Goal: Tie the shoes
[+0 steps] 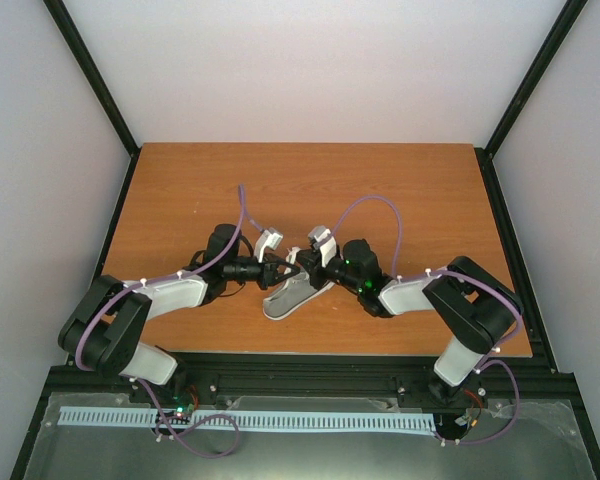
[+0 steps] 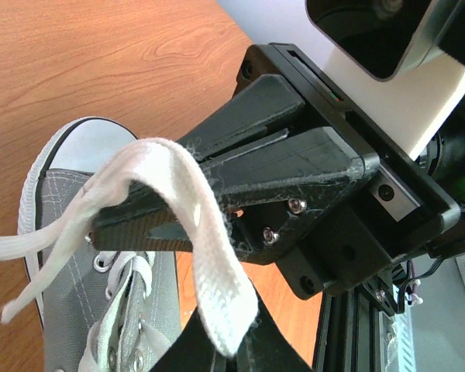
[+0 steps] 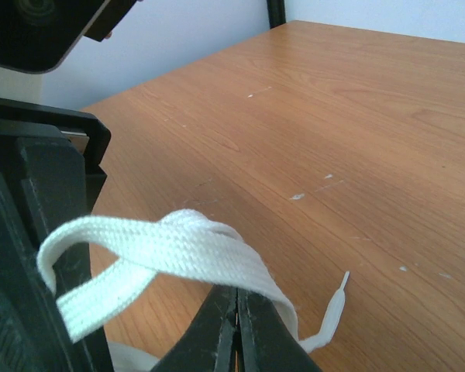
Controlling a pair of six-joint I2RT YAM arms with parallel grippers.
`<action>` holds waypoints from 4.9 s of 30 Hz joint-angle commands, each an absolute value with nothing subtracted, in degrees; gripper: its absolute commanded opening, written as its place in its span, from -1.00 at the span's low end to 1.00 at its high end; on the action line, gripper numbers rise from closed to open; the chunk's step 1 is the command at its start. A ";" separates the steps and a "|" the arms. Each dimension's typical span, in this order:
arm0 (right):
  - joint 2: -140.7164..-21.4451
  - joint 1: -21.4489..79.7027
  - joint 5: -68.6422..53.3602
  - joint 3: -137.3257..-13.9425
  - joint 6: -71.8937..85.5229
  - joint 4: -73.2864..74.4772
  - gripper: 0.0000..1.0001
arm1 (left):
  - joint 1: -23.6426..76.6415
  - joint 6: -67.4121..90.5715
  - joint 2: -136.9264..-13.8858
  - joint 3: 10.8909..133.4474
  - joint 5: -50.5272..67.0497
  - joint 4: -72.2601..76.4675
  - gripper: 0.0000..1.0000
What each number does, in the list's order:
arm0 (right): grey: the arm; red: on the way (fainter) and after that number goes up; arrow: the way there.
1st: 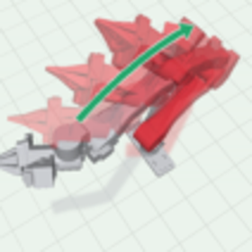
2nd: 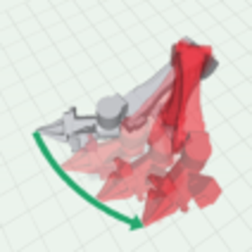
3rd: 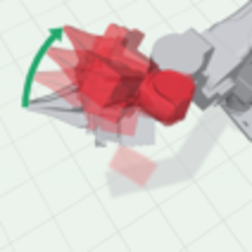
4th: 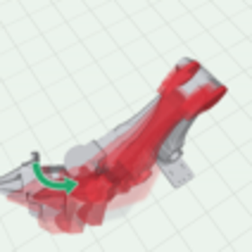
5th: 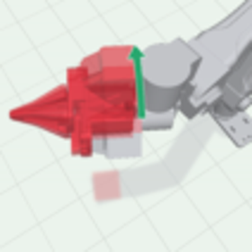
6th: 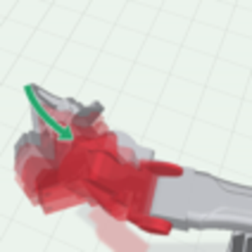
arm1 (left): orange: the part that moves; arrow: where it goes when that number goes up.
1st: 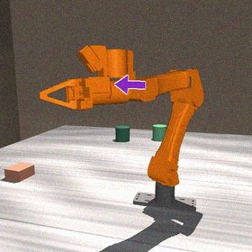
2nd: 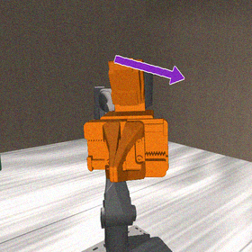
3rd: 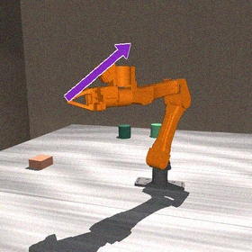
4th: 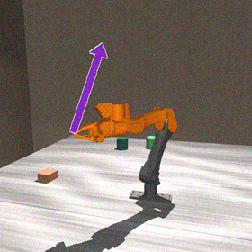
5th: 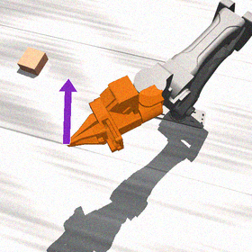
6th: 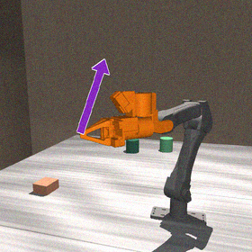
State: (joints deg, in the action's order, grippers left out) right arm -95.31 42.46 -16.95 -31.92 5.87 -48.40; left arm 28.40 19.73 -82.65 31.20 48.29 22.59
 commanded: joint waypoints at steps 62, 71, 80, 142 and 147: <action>-61.57 36.82 -25.70 -27.53 15.11 -13.44 0.66 | 32.08 11.07 -86.07 39.51 49.48 11.74 -0.97; -68.44 43.94 -15.53 -21.24 13.14 -20.90 0.09 | 32.08 10.88 -86.34 39.43 48.03 11.16 -0.97; -76.95 48.72 -10.00 -24.92 11.49 -24.00 -0.01 | 32.07 10.98 -86.91 39.30 47.99 11.73 -0.98; -97.67 39.45 -41.47 -34.04 12.34 -44.43 0.56 | 30.15 16.14 -86.68 39.89 54.20 15.23 -0.98; -98.80 40.05 -38.99 -33.69 11.34 -44.44 0.50 | 30.15 16.53 -87.12 39.98 54.34 15.64 -0.98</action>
